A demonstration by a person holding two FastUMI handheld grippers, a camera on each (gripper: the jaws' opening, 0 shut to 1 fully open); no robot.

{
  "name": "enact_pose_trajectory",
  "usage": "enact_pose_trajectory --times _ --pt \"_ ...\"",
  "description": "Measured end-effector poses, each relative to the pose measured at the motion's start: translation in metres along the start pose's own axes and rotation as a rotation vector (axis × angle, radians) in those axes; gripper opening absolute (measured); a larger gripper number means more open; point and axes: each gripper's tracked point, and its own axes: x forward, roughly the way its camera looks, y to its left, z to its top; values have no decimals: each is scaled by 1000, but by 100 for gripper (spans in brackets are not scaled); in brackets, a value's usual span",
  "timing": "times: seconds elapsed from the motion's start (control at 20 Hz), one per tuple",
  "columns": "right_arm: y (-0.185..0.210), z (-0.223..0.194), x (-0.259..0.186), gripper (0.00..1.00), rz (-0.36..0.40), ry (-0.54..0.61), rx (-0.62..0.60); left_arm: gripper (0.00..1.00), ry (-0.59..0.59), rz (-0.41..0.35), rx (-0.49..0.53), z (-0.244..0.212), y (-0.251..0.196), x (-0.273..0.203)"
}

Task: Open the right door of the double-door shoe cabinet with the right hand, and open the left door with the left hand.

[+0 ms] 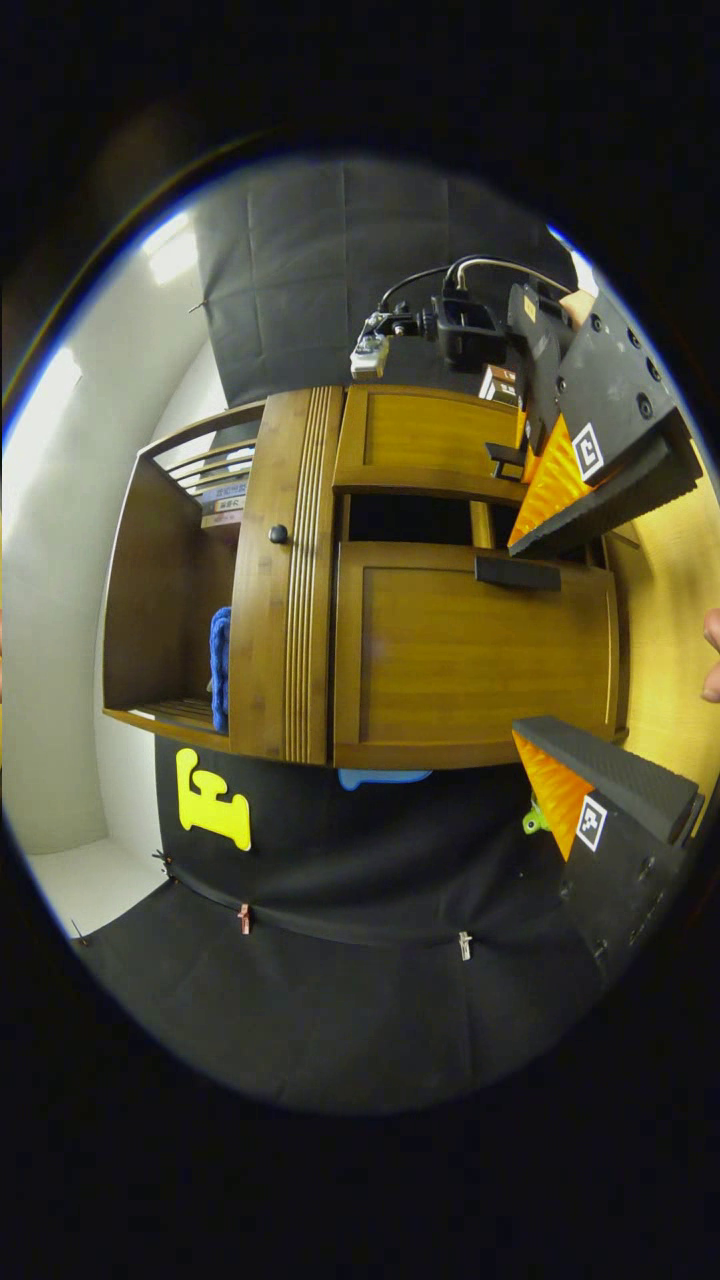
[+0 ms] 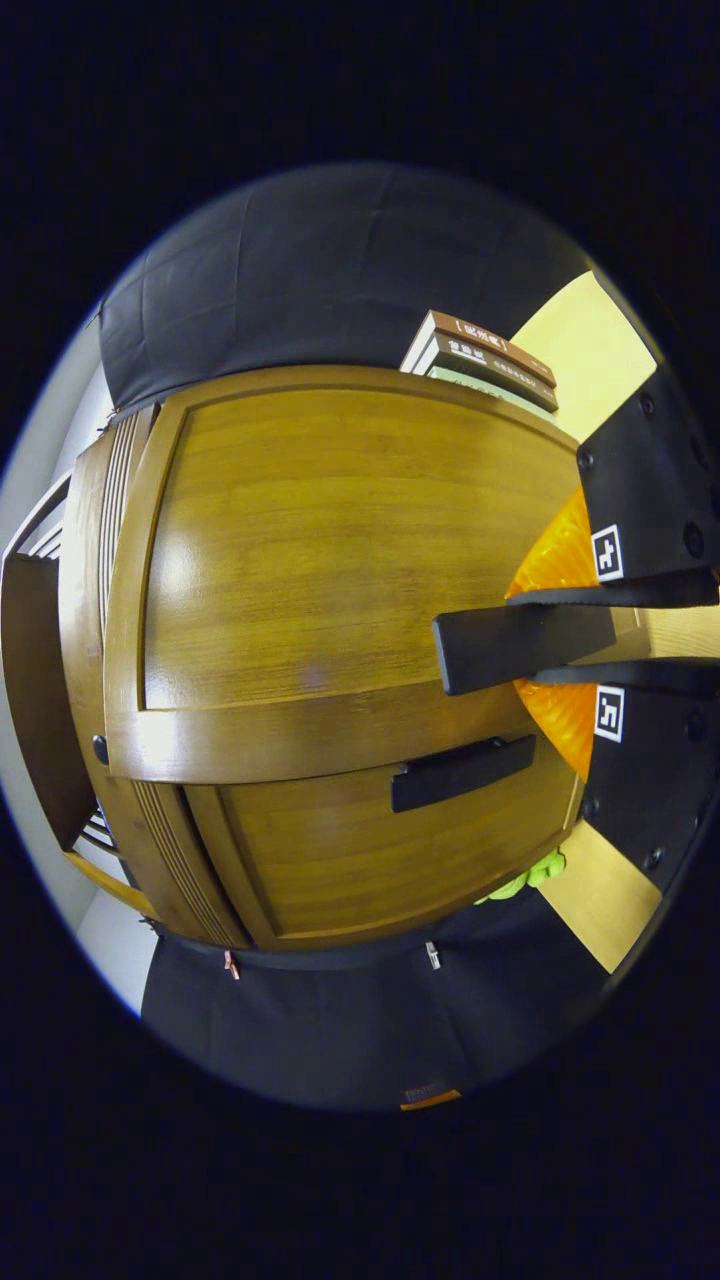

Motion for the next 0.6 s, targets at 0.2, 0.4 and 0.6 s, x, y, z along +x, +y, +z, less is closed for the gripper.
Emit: enact_pose_trajectory --times 0.2,0.4,0.6 --pt "-14 -1 -30 23 22 11 -1 98 -3 1 -6 2 -22 2" --pt "-30 -3 -55 23 35 24 -10 98 -16 -2 0 5 -45 3" --pt "-50 -2 -76 23 42 34 -17 98 -16 3 4 4 -65 3"
